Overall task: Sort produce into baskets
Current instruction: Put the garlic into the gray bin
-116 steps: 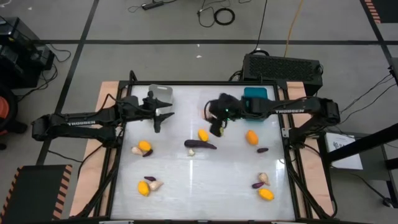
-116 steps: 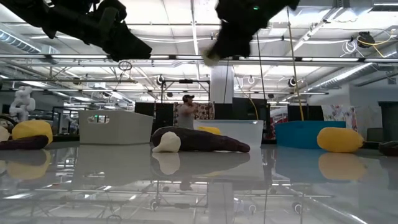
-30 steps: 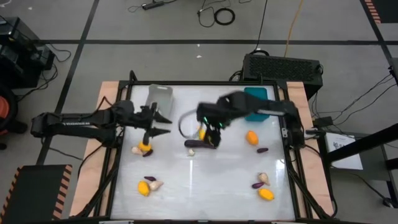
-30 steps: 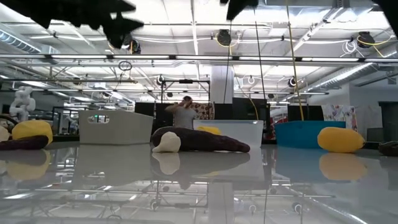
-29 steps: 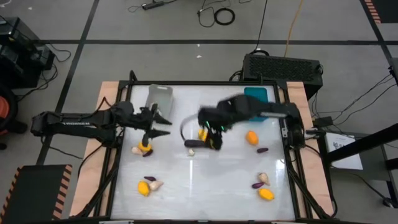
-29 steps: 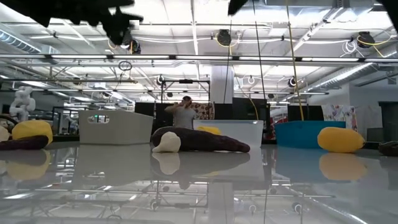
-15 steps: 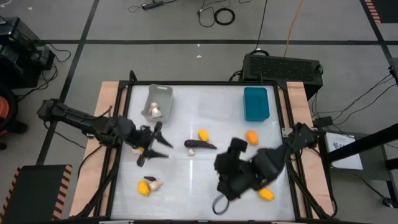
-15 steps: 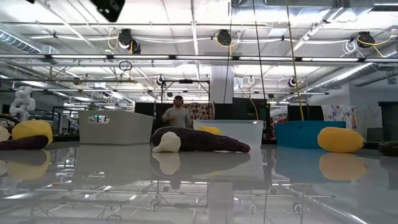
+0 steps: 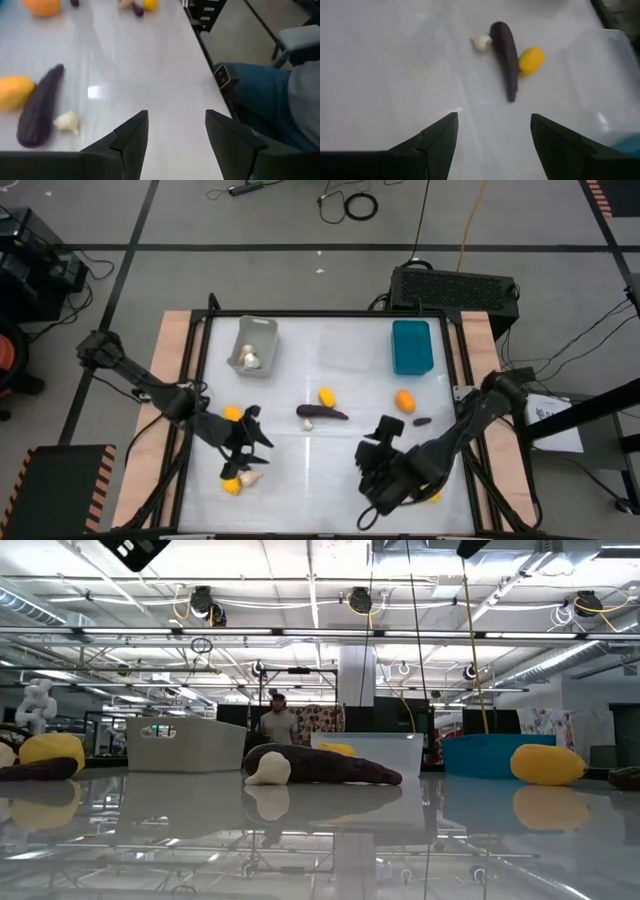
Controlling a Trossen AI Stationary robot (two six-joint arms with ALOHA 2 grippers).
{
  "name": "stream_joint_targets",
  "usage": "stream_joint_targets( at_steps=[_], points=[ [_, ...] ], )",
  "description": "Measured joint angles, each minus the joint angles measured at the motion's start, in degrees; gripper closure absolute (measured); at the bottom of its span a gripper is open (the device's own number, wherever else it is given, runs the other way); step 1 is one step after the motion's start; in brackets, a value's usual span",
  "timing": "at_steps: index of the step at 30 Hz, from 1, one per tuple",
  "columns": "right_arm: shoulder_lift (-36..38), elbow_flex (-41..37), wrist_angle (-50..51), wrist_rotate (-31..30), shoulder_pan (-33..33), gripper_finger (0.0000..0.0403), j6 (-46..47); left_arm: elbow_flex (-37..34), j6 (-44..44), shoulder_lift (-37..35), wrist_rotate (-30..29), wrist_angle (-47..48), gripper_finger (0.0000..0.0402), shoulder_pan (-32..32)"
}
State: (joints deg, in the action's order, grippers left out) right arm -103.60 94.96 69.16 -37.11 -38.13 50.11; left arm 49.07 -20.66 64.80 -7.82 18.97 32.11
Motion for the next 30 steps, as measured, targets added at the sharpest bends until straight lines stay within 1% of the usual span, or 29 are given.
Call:
stream_joint_targets(
  at_steps=[5, 8, 10, 15, 17, 19, 22, 24, 27, 30],
  points=[
    [12.5, -16.5, -17.5, 1.0, -0.3, 0.0161, -2.7, 0.7, -3.0, 0.7, -2.4, 0.5, 0.0197, 1.5],
    [19.1, -25.9, -29.2, 0.9, -0.5, 0.0161, -5.0, 0.7, -3.2, 2.2, -7.0, -1.1, 0.0197, 1.9],
    [22.0, -31.3, -36.3, 0.9, -0.6, 0.0161, -7.8, 0.7, -3.5, 4.1, -8.0, -2.5, 0.0197, 2.0],
    [26.8, -40.9, -50.3, 0.8, -0.5, 0.0161, -14.3, 0.6, -3.1, 10.2, -7.0, -8.0, 0.0197, 1.9],
    [27.1, -43.7, -54.2, 0.8, -0.5, 0.0161, -16.1, 0.6, -4.5, 11.9, -5.0, -8.5, 0.0197, 1.8],
    [27.1, -45.6, -57.2, 0.8, -0.5, 0.0161, -18.1, 0.6, -8.0, 12.7, -2.1, -8.5, 0.0197, 1.4],
    [27.1, -45.9, -57.0, 1.1, 0.0, 0.0161, -19.3, 0.6, -13.0, 12.8, 4.1, -7.5, 0.0197, 1.0],
    [27.1, -45.9, -57.2, 1.3, 0.2, 0.0161, -18.7, 0.6, -16.0, 12.8, 6.4, -4.7, 0.0197, 1.4],
    [27.1, -45.9, -57.6, 1.3, 0.2, 0.0161, -18.6, 0.6, -20.2, 12.8, 6.2, 1.8, 0.0197, 2.6],
    [27.1, -45.9, -57.6, 1.5, 0.2, 0.0161, -18.0, 0.6, -23.3, 12.9, 3.8, 7.9, 0.0197, 3.6]
  ],
)
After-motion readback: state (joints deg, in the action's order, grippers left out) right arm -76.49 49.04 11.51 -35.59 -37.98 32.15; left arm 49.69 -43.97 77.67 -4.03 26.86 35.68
